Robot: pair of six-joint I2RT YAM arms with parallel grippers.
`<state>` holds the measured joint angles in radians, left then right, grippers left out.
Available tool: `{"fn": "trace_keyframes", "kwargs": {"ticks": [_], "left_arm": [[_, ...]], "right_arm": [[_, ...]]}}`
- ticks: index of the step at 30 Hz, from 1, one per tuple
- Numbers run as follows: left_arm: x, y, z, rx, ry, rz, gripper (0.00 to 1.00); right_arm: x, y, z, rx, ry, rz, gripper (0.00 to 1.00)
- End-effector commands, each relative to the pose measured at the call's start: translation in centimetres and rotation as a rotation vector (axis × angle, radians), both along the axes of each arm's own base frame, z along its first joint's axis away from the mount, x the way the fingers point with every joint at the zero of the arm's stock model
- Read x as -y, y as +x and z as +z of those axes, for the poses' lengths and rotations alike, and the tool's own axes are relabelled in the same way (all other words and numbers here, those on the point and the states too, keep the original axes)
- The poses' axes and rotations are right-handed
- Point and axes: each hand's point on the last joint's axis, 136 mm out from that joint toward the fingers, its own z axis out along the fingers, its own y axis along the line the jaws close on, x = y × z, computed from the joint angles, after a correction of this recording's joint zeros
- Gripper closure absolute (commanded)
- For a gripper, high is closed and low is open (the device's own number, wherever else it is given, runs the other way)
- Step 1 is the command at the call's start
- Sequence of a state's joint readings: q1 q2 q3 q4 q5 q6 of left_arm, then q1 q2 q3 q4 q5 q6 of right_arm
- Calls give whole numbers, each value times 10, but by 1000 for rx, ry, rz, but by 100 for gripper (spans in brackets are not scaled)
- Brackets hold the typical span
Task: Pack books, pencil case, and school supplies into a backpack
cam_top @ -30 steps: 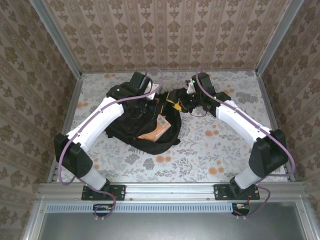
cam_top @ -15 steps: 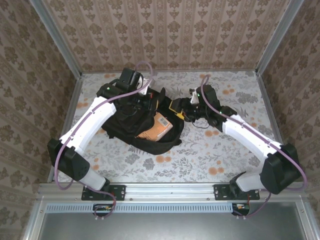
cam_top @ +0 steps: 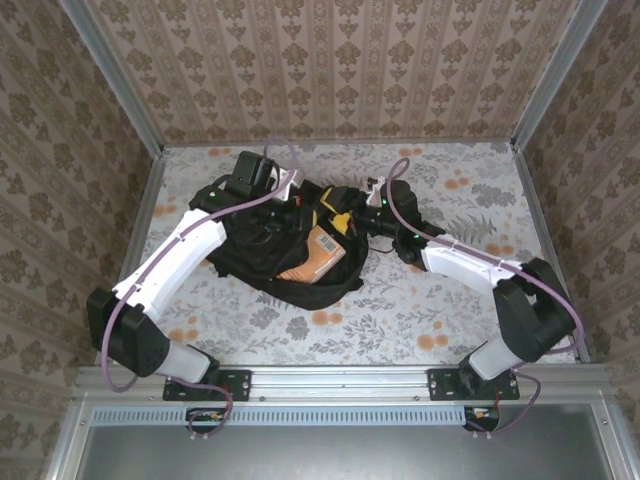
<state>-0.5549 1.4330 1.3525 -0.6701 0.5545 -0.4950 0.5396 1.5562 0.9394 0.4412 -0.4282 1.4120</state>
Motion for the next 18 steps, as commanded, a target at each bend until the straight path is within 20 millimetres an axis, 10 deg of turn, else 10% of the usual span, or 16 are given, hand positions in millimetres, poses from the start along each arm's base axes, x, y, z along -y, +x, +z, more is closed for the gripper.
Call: {"fn": "trace_keyframes", "kwargs": {"ticks": [1,7,18], "left_arm": [[7,-4,15,5,-90,-13,91],[6,-11,15,-5,-109,-16,54],[-70,-28,52,63,-116,180,45]], "right_arm": [[-19,8,22,-21,134,-26,24],[-35,0,9,-54,155,-18,24],[-25,-43,-25,-22,-87,74,23]]}}
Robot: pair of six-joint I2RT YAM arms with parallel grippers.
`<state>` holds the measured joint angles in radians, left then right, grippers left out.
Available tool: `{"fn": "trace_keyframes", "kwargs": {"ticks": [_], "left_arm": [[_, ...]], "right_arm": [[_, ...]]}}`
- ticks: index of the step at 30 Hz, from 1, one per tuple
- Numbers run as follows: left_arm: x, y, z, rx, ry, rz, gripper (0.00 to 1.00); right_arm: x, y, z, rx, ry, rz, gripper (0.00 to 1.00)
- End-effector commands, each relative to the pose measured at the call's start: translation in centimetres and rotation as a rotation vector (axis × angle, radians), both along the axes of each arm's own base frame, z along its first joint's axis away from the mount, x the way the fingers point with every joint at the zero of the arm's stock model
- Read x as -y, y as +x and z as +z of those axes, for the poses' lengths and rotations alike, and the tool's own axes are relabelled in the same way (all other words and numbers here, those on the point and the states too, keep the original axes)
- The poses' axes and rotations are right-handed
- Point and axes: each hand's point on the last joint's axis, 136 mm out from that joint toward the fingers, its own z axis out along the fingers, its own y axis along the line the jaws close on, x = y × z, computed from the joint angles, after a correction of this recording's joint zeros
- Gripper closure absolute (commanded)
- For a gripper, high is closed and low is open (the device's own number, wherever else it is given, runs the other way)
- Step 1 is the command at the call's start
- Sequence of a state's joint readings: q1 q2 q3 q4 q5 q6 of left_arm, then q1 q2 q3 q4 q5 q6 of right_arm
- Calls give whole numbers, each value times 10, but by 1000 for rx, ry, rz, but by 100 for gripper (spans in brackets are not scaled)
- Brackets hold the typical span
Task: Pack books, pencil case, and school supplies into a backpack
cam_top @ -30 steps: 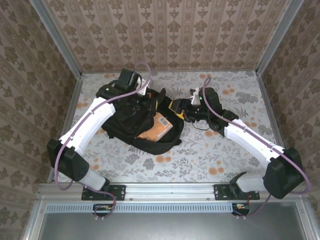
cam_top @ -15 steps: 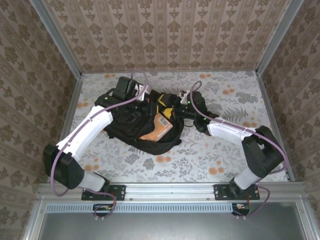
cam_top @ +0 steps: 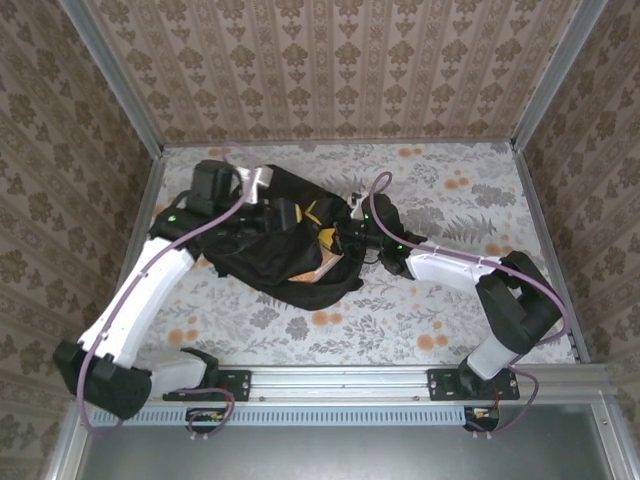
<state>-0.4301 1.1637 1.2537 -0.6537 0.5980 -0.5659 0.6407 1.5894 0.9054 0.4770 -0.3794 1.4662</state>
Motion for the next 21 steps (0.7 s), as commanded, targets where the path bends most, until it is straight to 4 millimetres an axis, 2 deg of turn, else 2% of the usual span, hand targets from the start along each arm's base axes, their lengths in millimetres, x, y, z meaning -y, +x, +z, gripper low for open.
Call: {"fn": "trace_keyframes", "kwargs": {"ticks": [1,8,12,15,17,21], "left_arm": [[-22,-10,-2,-35,13,61,45],[-41,-13,-2,-47,-4,112,45],[-43,-13,-4,-54,-16,126,45],[-44,-14,-8,-60,-17,134,46],[-45,-15,-10,-66,-13,138,46],[-52,-20,-12,-72,6,164,46]], "right_arm": [[11,-21,-4,54,-106,32,23],[28,-43,-21,80,-186,32,19],[28,-55,-38,74,-215,19,23],[14,-61,-39,87,-201,47,28],[-5,-65,-35,105,-178,100,33],[-37,-75,-26,114,-148,197,51]]}}
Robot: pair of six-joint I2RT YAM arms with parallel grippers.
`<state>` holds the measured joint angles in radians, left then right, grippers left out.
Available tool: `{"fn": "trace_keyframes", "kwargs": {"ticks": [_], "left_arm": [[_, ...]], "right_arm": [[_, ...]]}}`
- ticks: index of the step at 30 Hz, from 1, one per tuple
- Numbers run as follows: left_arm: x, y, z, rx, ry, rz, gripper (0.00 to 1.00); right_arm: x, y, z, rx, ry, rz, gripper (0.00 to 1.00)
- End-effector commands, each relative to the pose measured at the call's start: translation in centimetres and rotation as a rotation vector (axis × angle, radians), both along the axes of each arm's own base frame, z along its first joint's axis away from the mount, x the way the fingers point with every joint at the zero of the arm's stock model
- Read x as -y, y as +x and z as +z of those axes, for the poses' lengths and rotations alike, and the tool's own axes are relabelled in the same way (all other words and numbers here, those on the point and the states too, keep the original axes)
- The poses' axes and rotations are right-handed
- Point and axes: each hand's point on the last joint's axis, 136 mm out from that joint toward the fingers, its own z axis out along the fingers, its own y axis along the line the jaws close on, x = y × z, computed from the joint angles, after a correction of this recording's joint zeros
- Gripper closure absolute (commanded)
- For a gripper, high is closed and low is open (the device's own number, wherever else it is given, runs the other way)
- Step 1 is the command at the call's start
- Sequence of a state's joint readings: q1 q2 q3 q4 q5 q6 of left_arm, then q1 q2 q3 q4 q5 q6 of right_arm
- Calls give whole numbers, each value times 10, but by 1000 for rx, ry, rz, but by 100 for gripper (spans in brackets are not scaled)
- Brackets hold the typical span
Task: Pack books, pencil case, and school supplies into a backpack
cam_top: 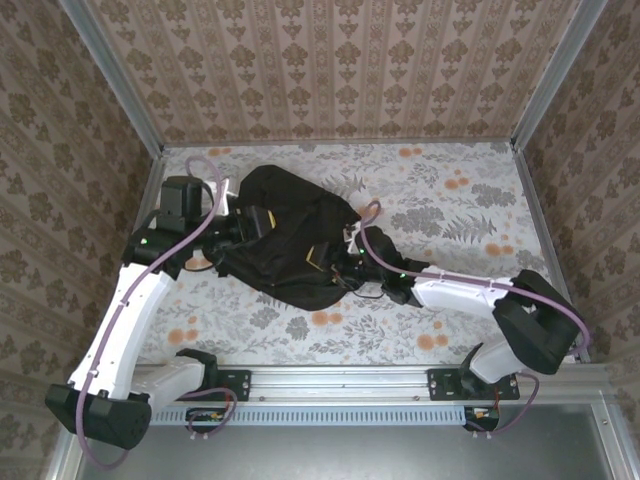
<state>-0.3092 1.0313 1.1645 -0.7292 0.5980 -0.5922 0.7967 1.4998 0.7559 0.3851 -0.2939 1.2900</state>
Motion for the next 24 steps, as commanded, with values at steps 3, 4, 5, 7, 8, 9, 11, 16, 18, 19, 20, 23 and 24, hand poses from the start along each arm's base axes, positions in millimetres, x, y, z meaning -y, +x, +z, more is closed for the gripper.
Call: {"fn": "trace_keyframes", "kwargs": {"ticks": [3,4,5,7,8,9,11,16,18,19,20,23,24], "left_arm": [[-15,-13,-6,-36,29,61,46],[-19,-15,-8,-44,43,75,46],[-23,-18,-10,-54,56,89,46],[-30,-23,-15,-71,82,119,44],[-34,-26,-19,-85,97,136,42],[-37,-29,-22,-98,104,149,41],[-43,-35,-32,-135,120,183,40],[-64,-46,-57,-184,205,268,39],[-70,-50,-68,-201,221,295,39],[-73,-52,-75,-221,228,320,39],[-75,-53,-81,-236,229,337,39],[-76,-51,-94,-282,209,374,39],[-74,-47,-95,-284,191,373,39]], "right_arm": [[-37,-7,30,57,57,102,70],[-39,-7,36,66,60,107,77],[-40,-6,44,70,60,106,84],[-41,-2,60,76,57,93,95],[-42,0,72,84,56,86,96],[-42,2,80,89,53,82,96],[-44,8,98,92,44,66,99],[-57,15,120,81,61,78,100],[-62,16,125,85,54,98,100],[-63,16,127,88,54,106,100],[-65,16,129,89,55,111,100],[-65,16,128,90,50,114,100],[-64,15,128,92,49,119,100]]}}
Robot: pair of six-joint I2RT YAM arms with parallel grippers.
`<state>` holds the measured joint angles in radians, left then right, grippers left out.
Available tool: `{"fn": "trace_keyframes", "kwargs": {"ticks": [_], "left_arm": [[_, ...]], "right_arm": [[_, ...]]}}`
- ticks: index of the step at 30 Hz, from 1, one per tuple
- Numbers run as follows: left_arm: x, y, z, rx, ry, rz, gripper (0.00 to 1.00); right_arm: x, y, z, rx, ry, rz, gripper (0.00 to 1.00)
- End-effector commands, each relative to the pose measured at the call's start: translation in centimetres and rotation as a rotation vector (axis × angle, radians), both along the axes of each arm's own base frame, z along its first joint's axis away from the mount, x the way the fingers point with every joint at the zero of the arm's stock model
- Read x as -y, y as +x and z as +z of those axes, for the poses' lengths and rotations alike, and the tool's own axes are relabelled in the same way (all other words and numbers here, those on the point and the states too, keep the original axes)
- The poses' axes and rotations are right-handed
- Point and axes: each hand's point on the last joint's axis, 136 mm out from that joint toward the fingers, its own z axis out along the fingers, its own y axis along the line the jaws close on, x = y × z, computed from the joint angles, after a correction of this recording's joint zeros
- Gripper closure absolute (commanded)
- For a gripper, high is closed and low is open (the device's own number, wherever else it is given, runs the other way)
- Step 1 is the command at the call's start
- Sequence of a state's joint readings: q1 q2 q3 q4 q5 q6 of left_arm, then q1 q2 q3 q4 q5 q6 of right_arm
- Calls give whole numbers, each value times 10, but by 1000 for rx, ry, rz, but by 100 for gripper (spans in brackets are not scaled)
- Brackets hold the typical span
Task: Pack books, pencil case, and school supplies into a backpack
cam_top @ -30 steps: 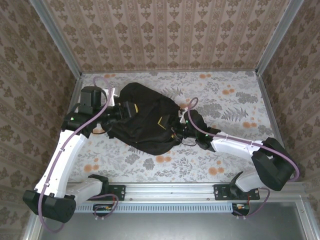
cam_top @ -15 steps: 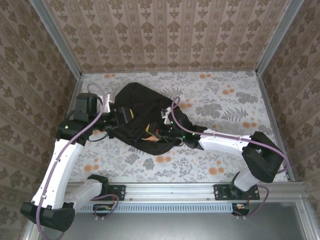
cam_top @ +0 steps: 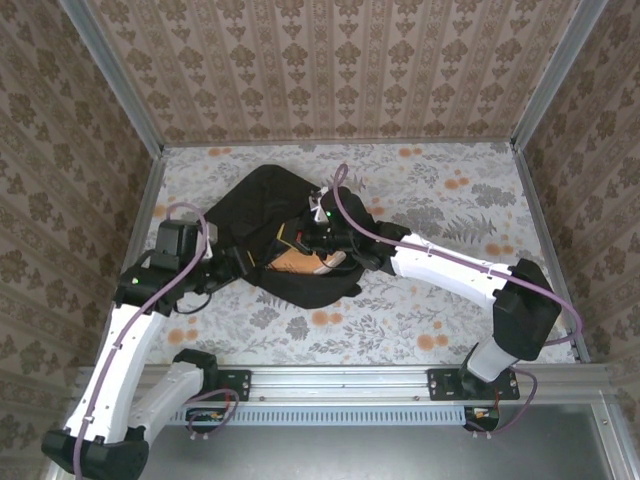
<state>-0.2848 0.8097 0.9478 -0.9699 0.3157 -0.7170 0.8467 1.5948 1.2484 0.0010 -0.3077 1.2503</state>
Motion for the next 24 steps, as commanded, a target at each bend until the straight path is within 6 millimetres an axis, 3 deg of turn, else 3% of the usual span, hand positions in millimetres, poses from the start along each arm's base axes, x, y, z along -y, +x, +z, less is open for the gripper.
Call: {"fn": "trace_keyframes", "kwargs": {"ticks": [1,5,11,16,20,24], "left_arm": [[-3,9,-10,-27,-25,72,39],[16,36,6,114,-20,-88,44],[55,50,35,346,111,-377,42],[88,45,21,343,177,-550,38],[89,51,13,412,314,-581,32],[99,53,19,500,401,-614,34]], "right_arm": [[-8,-4,29,57,50,51,100],[-5,-10,23,65,37,94,100],[6,-7,15,23,23,128,100],[17,-1,18,15,38,122,100],[25,3,21,1,48,112,100],[27,5,23,-15,64,106,100]]}}
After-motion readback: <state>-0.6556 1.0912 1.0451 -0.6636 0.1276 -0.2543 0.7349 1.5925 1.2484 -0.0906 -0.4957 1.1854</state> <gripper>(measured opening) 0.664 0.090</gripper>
